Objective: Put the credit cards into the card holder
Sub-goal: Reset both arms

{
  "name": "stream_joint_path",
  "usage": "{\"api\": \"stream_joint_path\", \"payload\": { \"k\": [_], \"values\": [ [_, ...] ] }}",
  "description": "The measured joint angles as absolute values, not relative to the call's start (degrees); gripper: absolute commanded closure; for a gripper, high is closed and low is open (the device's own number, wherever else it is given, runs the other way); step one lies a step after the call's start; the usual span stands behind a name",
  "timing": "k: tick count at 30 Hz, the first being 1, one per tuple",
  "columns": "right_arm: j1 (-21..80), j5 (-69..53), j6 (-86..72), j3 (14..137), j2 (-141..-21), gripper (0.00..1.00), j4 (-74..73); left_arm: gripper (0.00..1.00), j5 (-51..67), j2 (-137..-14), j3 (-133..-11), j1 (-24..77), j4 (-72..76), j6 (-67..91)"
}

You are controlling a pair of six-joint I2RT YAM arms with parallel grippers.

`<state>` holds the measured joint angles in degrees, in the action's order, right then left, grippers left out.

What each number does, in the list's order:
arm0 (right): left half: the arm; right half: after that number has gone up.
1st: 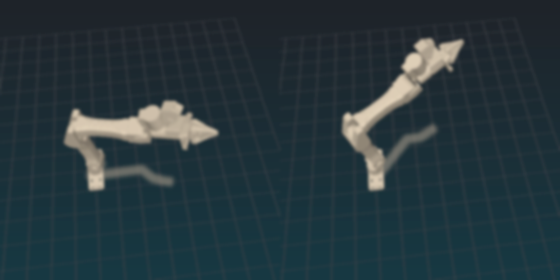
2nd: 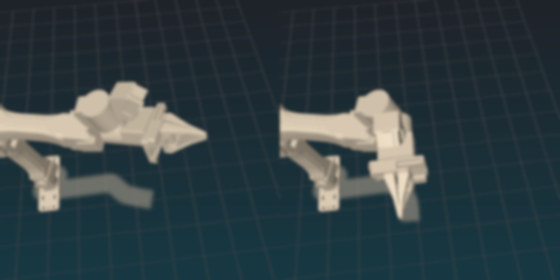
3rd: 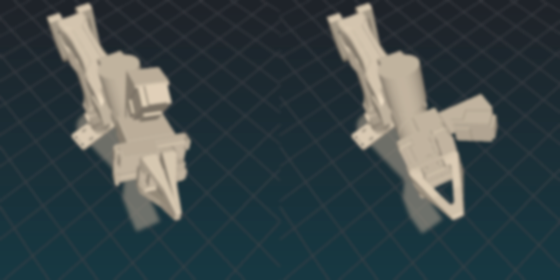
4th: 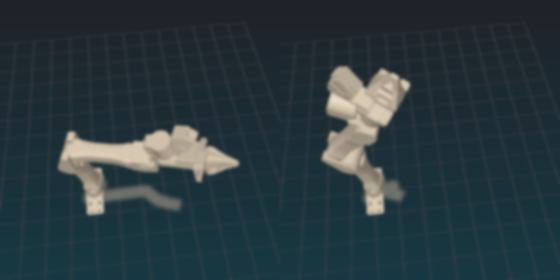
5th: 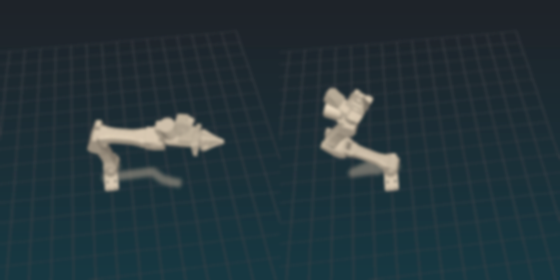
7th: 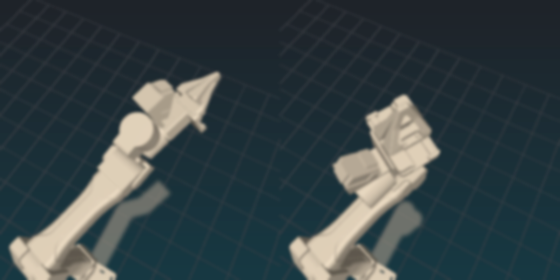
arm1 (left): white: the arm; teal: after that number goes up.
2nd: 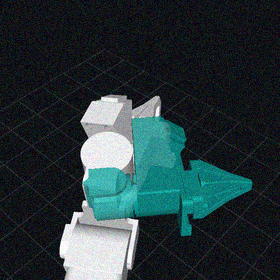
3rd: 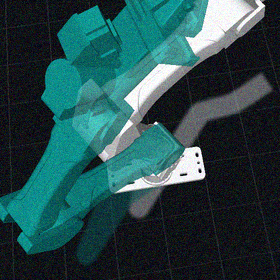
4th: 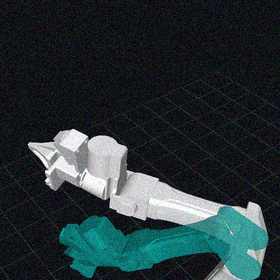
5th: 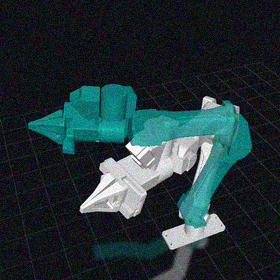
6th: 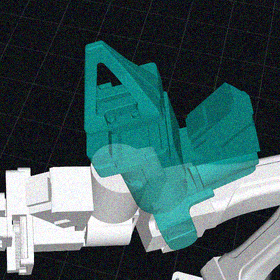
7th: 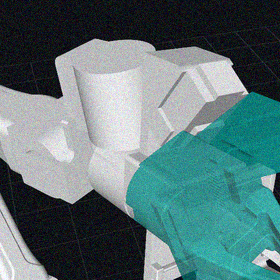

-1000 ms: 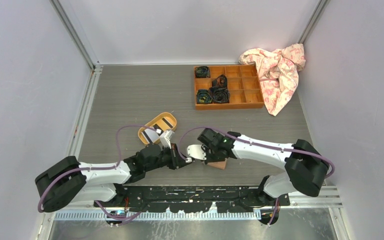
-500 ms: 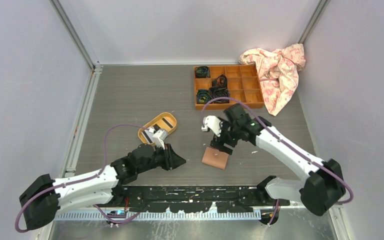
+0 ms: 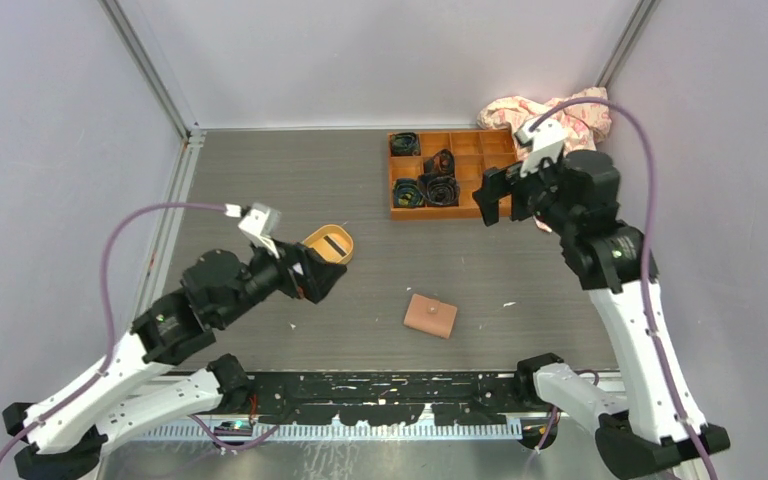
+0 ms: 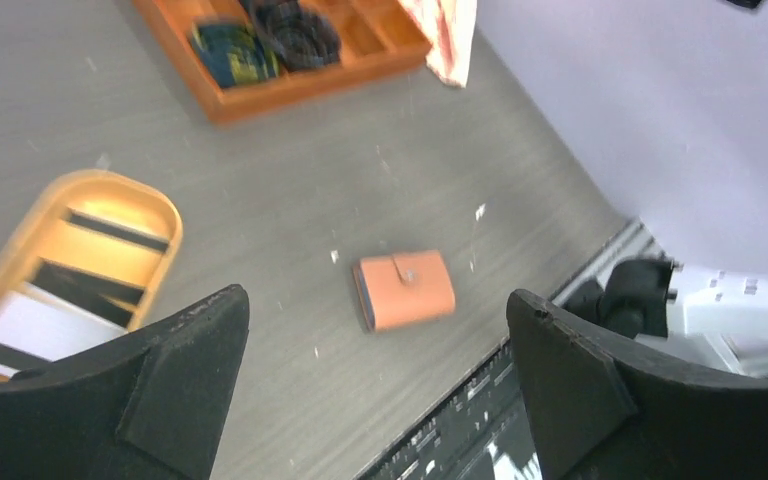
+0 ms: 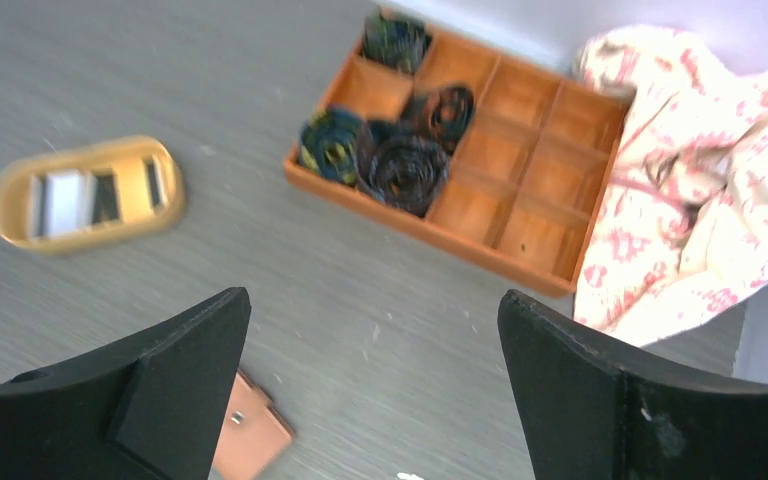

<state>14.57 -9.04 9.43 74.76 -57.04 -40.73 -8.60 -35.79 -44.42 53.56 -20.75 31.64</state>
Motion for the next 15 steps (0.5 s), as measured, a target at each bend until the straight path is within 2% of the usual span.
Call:
{"api": "stream_joint_path", "payload": {
  "k": [6,15],
  "values": [
    [14.7,-6.8,-3.6,85.0,-53.0,0.01,-43.7,0.00,-11.9,-41.7,-63.7,53.1,-31.8,26.2],
    [13.8,-5.1,-10.5,91.7,-50.4,0.01,-50.0,0.00,-12.8,-43.2,-67.7,53.1,-40.6,23.0]
  ]
}}
